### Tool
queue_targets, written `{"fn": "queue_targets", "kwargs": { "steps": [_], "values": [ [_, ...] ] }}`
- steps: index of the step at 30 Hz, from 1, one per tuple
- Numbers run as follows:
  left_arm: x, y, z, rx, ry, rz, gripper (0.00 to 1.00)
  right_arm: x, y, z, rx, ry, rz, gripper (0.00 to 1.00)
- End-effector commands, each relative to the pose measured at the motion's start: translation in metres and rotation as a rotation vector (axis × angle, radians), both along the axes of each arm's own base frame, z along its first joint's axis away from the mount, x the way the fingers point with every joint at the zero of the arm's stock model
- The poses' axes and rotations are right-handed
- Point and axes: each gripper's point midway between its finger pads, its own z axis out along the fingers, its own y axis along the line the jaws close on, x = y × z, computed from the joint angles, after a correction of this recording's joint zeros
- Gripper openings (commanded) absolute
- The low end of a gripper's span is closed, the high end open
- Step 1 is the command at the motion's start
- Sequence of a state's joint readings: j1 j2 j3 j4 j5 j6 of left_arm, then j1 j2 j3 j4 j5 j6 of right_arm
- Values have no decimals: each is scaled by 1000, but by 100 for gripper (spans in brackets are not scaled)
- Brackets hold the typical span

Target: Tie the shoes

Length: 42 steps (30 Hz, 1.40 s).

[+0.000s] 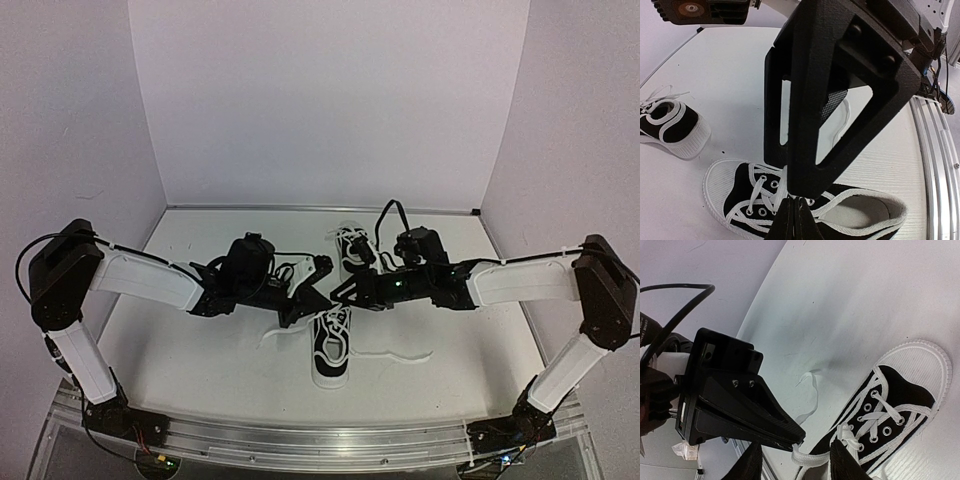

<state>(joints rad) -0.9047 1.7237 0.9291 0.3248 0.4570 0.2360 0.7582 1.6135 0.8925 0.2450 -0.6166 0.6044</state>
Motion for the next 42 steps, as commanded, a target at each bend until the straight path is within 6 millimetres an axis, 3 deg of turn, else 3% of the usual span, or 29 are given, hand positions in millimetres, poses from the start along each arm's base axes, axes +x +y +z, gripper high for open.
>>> {"fn": "queue_targets", "kwargs": {
  "steps": [1,15,21,23,26,28,32,42],
  "values": [
    [9,-12,25,-53,-62,3,0,5,6,10,13,-34,3,38],
    [12,-18,25,-57,-61,-5,0,3,10,6,7,-31,20,27],
    [9,-17,21,-40,-55,-17,1,5,8,4,-8,-35,4,2],
    [8,-14,19,-17,-46,-16,6,5,7,5,-13,-37,2,0],
    [11,-2,14,20,-35,16,30,5,5,7,-21,-46,-5,0],
    [14,8,11,32,-30,31,39,5,3,11,-23,-59,-10,0],
    [15,18,9,26,-25,33,41,5,0,18,-23,-74,-19,0],
    [18,-9,9,-22,-12,-30,41,2,-9,18,-50,-71,-40,0]
  ]
}}
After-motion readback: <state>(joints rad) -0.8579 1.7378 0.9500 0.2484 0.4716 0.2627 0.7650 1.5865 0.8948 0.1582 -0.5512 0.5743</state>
